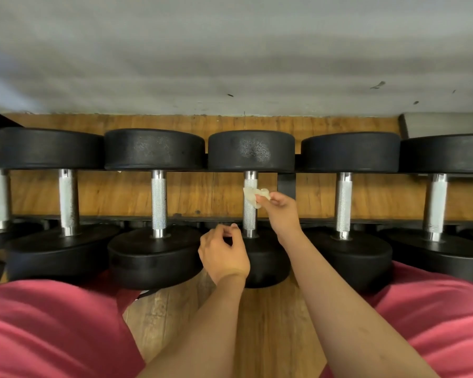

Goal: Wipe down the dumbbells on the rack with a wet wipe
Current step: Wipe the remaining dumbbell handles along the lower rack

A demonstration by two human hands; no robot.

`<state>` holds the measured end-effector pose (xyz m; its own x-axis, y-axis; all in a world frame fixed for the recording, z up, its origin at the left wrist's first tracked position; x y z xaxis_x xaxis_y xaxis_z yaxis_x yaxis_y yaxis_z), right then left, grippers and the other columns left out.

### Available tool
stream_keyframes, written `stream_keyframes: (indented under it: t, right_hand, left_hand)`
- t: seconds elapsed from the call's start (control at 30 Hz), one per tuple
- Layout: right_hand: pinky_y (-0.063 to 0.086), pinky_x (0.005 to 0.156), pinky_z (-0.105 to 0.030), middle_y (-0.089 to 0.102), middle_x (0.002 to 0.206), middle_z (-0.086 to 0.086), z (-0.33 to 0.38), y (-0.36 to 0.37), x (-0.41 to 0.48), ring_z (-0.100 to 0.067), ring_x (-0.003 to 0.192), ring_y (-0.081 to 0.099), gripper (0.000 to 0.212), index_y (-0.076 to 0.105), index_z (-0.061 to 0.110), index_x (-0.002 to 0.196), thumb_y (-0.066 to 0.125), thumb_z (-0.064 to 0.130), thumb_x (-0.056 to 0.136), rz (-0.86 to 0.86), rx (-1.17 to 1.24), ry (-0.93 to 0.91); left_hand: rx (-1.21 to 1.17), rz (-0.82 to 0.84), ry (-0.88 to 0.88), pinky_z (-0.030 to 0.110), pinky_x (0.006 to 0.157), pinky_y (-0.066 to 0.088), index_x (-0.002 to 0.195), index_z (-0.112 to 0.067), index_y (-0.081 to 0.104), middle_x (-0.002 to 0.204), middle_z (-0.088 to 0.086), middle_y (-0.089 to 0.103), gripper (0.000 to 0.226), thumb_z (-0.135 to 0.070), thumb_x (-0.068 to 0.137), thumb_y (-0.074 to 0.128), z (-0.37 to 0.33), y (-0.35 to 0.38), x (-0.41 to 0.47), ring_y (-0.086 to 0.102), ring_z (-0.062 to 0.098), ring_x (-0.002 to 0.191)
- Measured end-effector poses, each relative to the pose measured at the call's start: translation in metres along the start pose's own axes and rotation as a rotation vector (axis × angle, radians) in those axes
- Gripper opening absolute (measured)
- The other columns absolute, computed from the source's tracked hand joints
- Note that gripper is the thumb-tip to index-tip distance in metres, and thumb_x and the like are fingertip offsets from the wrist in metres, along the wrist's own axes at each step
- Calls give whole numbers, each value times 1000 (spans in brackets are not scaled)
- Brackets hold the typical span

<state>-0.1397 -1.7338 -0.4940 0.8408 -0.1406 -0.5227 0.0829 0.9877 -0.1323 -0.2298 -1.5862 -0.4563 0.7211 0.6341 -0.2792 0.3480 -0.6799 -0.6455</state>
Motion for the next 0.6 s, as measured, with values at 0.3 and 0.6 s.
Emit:
stream_keyframes:
  t: [0.3, 0.6]
  right_hand:
    - [41, 72, -15, 71, 95, -5, -6, 1, -3, -12, 90, 62, 9, 69, 12, 84, 66, 17, 91, -17, 4, 9]
    - [40, 67, -13, 69, 89, -2, -6, 1, -1, -9, 86, 61, 21, 71, 1, 95, 64, 21, 93, 57, -99, -15]
  left_hand:
    - [-8, 14, 9, 40, 99, 41, 77, -24, 56, 77, -24, 34, 20, -31, 95, 56, -1, -1, 0, 52, 20, 104]
    - [-7, 12, 5, 42, 99, 41, 77, -26, 55, 77, -28, 34, 19, -31, 94, 56, 1, 1, 0, 43, 8, 95]
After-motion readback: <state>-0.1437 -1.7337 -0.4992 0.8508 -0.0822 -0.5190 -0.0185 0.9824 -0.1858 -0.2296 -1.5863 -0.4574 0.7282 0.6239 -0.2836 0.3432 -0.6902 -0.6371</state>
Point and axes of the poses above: each hand's wrist, its own x-axis towards the middle knuckle, its own y-axis out of the palm, z = x × y, the point moved 7 cm from there along x, towards the middle knuckle
